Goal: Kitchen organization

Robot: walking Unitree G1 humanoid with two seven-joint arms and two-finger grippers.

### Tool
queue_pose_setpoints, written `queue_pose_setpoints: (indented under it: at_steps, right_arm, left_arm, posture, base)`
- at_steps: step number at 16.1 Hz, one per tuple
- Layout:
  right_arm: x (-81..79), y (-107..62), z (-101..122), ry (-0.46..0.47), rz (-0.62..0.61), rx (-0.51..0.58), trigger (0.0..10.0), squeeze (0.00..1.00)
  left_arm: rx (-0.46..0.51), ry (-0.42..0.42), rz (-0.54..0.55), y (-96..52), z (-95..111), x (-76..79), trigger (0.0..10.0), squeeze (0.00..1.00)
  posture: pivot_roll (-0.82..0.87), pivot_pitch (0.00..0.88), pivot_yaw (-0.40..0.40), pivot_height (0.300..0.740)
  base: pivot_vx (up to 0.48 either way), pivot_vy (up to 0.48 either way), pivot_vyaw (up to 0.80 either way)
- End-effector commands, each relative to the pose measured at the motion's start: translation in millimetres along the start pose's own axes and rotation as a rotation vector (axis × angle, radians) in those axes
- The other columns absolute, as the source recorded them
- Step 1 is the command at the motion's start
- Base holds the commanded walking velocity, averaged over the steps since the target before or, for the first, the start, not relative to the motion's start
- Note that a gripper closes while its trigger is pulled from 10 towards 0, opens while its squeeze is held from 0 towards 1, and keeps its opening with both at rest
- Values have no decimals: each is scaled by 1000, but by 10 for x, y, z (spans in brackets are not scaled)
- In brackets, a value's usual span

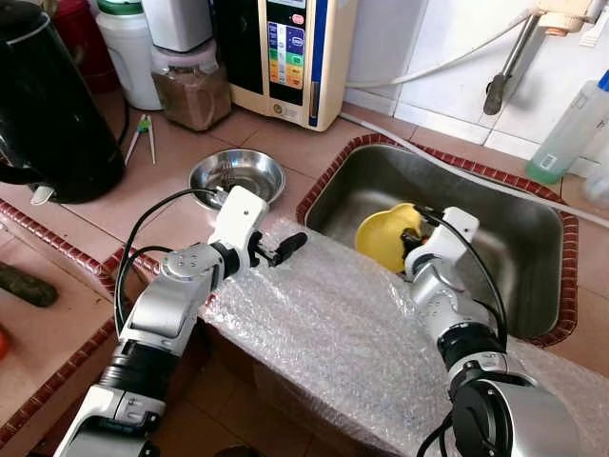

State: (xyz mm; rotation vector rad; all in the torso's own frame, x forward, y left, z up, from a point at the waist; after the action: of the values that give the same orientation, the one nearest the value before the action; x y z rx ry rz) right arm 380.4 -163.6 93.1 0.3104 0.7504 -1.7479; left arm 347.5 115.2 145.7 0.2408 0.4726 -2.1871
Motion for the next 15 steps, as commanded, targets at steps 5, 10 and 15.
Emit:
queue_pose_setpoints:
  at_steps: [5,10,15]
  right_arm:
    - [-164,17,-24,186,124,-116,10000,1000]
    - [-169,28,188,25,141,29,10000,1000]
    - [-324,20,181,82,227,3,10000,1000]
  left_arm:
    - [-16,-14,46,8,-60,-96,10000,1000]
    - [-8,4,75,32,-45,-146,10000,1000]
    - [37,24,243,14,102,-359,10000,1000]
  posture:
    - [57,38,4,740]
    - [54,33,-5,740]
    - [69,40,-12,740]
  base:
    - [0,0,0]
    - [0,0,0]
    - [0,0,0]
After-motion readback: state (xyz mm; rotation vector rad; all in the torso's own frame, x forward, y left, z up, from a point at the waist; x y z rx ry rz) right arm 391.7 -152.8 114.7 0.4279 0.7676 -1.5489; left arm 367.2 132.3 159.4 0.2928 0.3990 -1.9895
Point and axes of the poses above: a point about 5 cm out from each wrist's last joint towards the gripper, its own y axis pointing out of the wrist towards the gripper, its own z axis along the axis of the wrist's last joint, x = y × z, the point moved 1 cm from there along y, pointing out of the wrist towards the gripper, and after that the axes turned 14 degrees about y, right-handed, at the moved point
